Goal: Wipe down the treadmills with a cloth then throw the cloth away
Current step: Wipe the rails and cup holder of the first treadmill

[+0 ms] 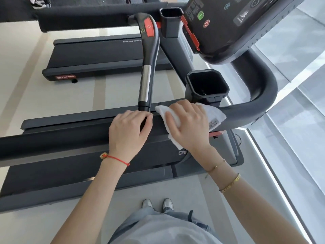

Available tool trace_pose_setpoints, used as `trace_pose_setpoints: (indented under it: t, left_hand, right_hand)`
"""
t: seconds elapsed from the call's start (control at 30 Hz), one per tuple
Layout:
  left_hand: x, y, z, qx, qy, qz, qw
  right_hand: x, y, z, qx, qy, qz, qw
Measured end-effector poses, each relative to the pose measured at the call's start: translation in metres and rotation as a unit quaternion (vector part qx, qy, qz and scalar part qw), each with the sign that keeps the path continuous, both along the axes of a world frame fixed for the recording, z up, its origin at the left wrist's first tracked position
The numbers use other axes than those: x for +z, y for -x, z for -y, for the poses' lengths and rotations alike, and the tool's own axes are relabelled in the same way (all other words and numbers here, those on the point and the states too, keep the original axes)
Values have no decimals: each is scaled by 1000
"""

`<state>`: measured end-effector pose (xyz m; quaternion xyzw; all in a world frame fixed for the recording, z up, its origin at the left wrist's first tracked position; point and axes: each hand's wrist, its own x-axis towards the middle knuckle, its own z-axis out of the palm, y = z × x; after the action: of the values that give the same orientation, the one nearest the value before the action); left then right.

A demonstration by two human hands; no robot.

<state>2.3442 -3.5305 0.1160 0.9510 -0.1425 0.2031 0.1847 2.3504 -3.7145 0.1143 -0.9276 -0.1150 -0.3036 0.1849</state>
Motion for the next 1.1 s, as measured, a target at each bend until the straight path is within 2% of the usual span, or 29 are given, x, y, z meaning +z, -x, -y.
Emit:
trace_pose_setpoints:
  t: [0.13,0.27,0.33,0.43,0.6,0.77,0.87,1.03,1.1]
  left_hand:
    - [2,1,-1,0,0,-12,1000]
    - [2,0,-3,-16,-7,-19,1000]
    - [2,-1,-3,-19,-11,-22,1000]
    - [1,-1,-3,-17,-19,-16,1000]
    - [1,0,-3,-17,-15,-11,1000]
    - [2,0,-1,-10,-13,-16,1000]
    - [1,1,-2,-8,-21,-12,1000]
    - [2,2,0,-4,-30,-17,999]
    - [3,2,0,-4,-25,-24,999]
  right_hand:
    - [-1,1,28,40,21,8,999]
    - [2,1,29,-78,-34,-5,996]
    - [1,0,6,-90,-38,-16,995]
    - [-3,6,-15,-34,-13,-20,999]
    - [4,1,13,51,35,-45,997]
    - [12,-11,0,-63,7,-96,993]
    - [7,-7,-15,-48,-2,-68,997]
    - [-4,4,6,73,47,15,996]
    - [-6,3,26,66,55,29,996]
